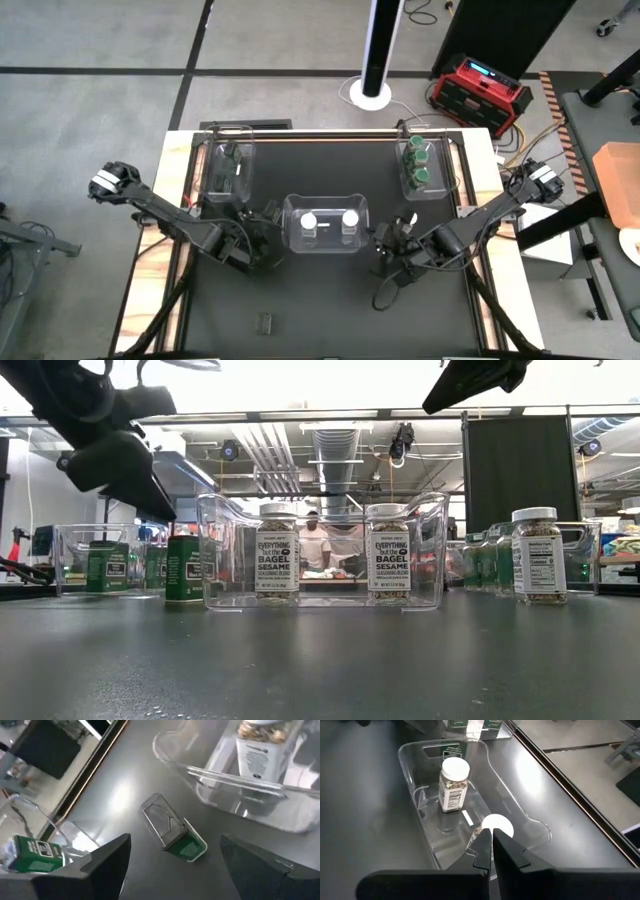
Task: Sort spices by type
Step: Put the black seasoning can into the top left transparent bin
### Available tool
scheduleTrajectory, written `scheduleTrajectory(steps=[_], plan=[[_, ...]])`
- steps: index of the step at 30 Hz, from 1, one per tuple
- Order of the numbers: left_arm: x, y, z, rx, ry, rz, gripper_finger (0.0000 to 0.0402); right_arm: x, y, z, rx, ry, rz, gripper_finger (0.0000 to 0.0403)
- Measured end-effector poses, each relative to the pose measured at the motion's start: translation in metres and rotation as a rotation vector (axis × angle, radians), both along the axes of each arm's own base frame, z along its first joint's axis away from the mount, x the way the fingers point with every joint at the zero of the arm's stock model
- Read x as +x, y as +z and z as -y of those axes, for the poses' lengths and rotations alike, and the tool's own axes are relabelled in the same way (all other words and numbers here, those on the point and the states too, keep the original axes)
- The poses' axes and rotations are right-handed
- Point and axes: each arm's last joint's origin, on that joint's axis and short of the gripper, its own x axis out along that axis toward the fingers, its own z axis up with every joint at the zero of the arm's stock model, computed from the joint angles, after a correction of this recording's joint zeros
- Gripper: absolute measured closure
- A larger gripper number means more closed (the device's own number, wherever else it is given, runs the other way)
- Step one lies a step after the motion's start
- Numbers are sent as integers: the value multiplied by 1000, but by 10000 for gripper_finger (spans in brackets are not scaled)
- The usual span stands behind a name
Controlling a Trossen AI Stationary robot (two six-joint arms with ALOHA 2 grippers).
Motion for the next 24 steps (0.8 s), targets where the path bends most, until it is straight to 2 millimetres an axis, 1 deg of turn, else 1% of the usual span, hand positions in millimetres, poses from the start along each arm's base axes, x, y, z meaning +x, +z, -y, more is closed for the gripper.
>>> scheduleTrajectory(steps=[3,8,13,24], plan=[[-5,-4,-2,-22,10,49,112,0,0,0,3,-4,3,394],[-3,-11,-2,-44,-19,114,112,0,0,1,-14,-17,12,394],[-4,-21,-3,-10,-8,120,112,0,0,1,-15,-18,14,394],[-8,-27,-6,28,11,127,112,0,-1,1,-18,-45,33,394]])
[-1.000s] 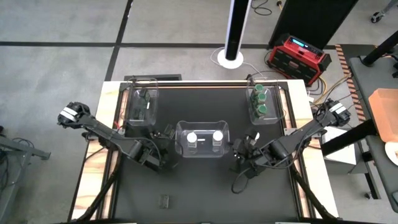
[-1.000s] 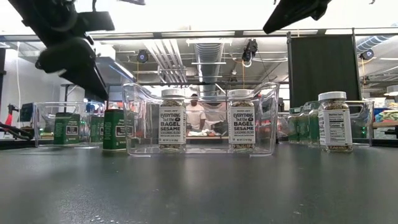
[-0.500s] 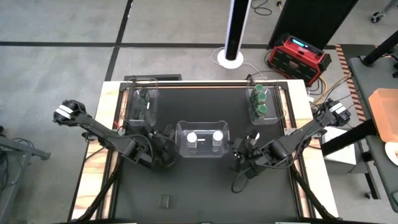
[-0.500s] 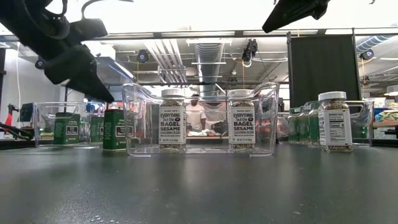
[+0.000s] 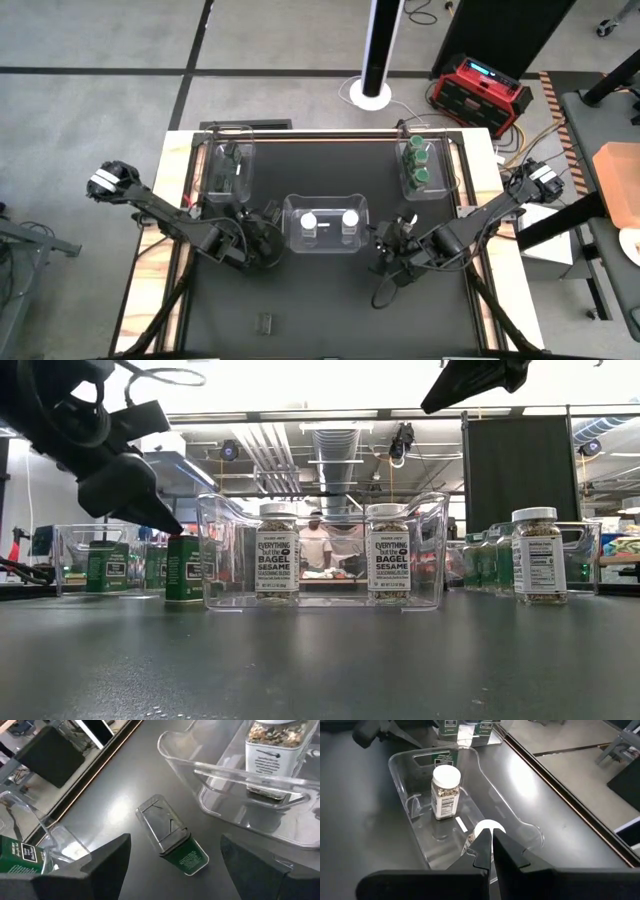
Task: Sort spices by type
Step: Put the black seasoning can into the top left transparent bin
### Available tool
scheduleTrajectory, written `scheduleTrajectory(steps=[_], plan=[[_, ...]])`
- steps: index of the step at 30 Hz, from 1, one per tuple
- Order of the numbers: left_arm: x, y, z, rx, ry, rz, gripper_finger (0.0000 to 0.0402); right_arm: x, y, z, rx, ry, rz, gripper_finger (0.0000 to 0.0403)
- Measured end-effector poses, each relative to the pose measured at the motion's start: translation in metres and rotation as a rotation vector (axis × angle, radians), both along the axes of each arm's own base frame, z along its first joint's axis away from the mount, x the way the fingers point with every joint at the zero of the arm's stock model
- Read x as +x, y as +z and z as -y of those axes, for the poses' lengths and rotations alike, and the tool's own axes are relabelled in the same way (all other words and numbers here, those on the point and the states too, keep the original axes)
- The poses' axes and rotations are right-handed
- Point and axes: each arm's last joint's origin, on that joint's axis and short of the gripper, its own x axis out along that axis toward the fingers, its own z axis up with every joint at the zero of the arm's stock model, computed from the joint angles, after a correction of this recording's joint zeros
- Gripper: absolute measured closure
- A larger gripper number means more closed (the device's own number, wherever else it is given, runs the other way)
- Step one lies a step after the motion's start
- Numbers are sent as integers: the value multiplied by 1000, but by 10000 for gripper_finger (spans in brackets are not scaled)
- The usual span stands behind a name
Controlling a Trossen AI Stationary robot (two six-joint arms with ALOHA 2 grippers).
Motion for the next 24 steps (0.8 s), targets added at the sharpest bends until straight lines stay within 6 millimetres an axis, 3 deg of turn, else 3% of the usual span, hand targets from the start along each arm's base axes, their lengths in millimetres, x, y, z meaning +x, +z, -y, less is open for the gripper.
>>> scheduleTrajectory(steps=[24], plan=[[1,-5,-1,-20,11,40,112,0,-1,0,1,0,1,394]])
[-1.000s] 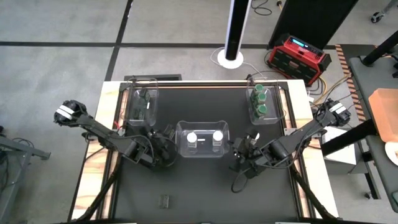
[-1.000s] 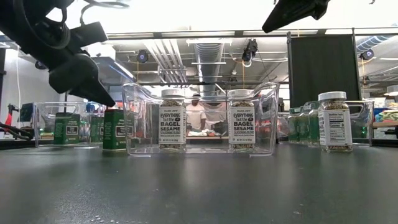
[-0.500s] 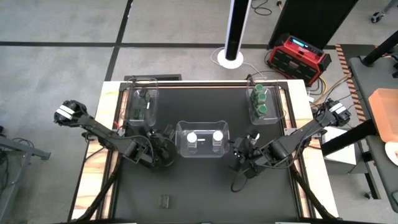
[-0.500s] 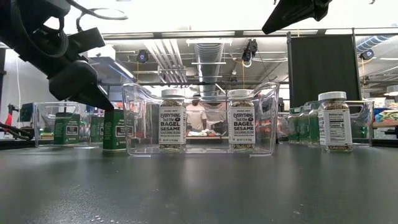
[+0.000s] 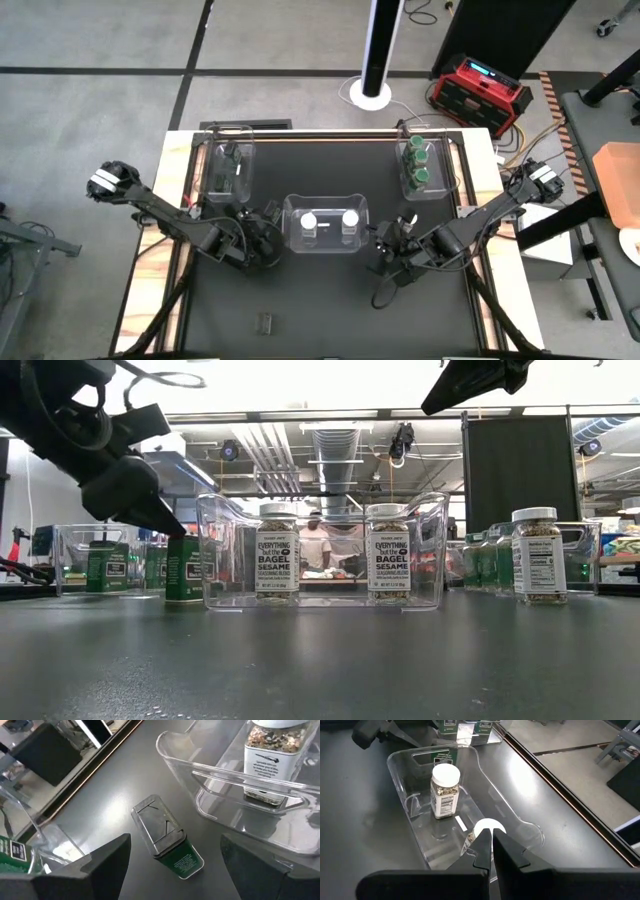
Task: Sort spices by type
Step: Put the black seasoning can into the top left transparent bin
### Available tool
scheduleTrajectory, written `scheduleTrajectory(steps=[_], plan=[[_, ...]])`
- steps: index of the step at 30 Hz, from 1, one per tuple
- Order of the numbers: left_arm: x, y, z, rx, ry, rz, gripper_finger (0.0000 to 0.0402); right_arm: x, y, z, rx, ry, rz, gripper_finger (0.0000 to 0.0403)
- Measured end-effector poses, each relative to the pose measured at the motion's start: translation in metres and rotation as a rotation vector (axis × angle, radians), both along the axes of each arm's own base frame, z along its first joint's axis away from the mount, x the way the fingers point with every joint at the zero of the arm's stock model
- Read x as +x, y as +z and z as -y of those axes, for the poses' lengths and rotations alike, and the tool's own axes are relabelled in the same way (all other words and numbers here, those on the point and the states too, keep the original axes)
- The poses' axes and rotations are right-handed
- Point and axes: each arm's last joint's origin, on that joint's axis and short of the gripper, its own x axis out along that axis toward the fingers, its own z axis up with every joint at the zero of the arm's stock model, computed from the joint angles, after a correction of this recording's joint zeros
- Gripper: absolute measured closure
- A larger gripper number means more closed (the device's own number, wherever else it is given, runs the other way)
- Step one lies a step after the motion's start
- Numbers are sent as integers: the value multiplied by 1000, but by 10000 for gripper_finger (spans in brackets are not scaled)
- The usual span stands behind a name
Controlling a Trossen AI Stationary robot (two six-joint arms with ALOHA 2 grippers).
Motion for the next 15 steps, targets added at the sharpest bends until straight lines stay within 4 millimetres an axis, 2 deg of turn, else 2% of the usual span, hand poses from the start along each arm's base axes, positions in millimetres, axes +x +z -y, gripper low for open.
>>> scheduleTrajectory(steps=[15], plan=[[1,-5,-4,-67,76,90,112,0,0,0,1,0,3,394]])
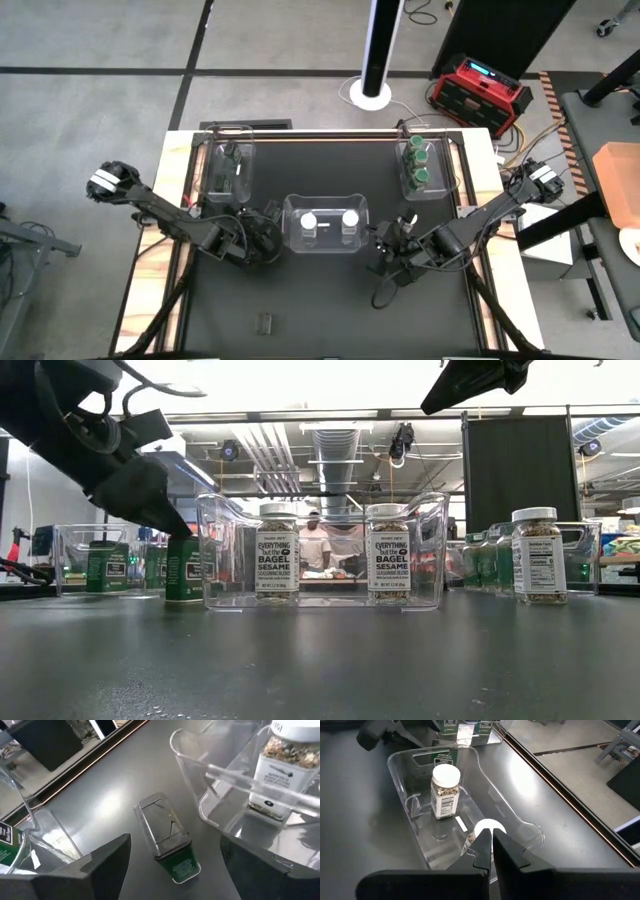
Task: Sort spices by type
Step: Put the black seasoning can into the top left transparent bin
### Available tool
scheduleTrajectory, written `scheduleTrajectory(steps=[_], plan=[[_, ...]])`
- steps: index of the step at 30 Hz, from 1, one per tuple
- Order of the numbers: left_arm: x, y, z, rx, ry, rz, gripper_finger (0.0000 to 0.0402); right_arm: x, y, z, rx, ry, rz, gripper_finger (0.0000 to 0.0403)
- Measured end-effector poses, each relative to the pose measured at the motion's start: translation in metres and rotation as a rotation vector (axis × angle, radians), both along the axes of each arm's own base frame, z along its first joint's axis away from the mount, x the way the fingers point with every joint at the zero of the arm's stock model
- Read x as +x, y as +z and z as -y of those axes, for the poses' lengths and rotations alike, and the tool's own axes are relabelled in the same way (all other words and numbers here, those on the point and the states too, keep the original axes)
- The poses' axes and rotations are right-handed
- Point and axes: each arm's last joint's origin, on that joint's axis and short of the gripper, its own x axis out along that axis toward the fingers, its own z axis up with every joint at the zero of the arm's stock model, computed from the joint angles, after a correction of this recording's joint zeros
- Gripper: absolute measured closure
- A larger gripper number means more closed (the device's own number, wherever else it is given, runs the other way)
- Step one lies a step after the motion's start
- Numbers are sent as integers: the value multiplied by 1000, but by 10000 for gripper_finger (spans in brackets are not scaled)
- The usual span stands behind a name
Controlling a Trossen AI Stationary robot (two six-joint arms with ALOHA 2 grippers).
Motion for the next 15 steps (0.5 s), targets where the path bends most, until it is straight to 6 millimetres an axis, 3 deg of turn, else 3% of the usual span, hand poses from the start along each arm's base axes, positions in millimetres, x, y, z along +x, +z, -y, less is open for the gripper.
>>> scheduleTrajectory(steps=[15], plan=[[-5,-9,-4,55,19,37,112,0,0,0,-7,-5,4,394]])
